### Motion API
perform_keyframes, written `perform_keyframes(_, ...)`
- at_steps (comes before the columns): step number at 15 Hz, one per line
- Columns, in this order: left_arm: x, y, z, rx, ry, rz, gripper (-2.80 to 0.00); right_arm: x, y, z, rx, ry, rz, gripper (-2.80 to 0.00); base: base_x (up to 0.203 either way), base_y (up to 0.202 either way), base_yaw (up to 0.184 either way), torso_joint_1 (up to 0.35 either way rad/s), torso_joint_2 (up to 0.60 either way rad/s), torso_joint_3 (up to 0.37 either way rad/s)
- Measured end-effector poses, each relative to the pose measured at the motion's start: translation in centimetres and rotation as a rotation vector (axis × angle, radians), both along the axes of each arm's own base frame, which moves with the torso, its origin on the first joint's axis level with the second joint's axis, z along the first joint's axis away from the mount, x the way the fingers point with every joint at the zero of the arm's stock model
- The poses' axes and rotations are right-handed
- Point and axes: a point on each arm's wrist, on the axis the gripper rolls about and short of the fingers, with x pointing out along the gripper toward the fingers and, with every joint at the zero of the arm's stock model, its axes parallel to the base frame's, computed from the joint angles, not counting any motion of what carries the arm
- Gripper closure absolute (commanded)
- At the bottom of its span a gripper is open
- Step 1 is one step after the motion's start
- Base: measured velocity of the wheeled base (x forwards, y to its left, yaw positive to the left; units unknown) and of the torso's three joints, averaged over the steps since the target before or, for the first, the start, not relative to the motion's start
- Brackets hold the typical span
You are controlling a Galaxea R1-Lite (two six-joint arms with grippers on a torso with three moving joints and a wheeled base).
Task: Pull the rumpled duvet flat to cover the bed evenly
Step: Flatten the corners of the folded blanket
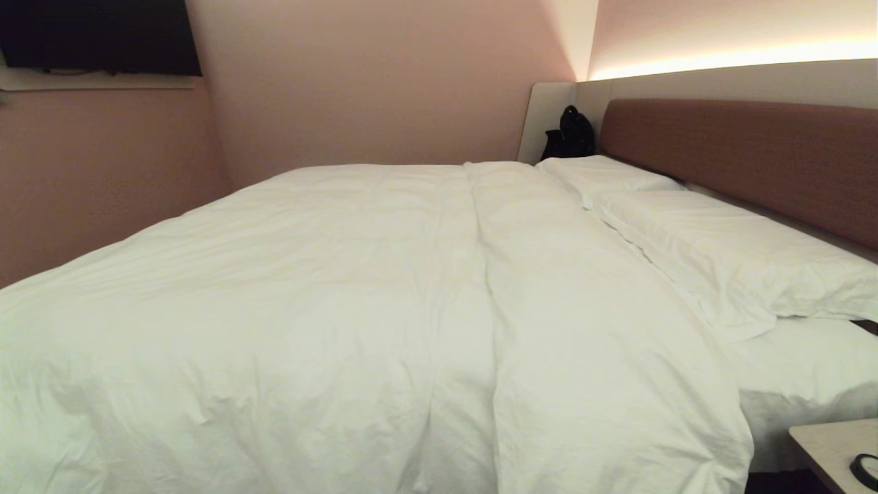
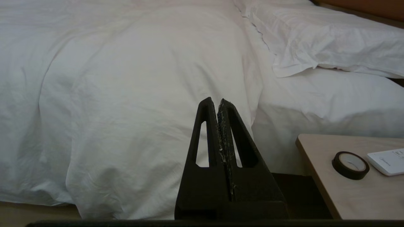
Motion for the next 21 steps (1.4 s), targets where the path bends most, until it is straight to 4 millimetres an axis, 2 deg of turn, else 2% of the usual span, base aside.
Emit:
perform_keyframes(5,0.0,0.0,0.01,0.0,0.0,0.0,0.0,0.11,-0.01,-0.65,0.005,0.04,-0.004,0.0,0.0,0.0,0.0,0.0,0.0,0.0)
perform_keyframes(21,0.0,0.0,-0.01,0.001,0.001,0.0,0.0,0.11,-0.02,-0.69,0.039,0.043,-0.009,0.0,0.0,0.0,0.0,0.0,0.0,0.0)
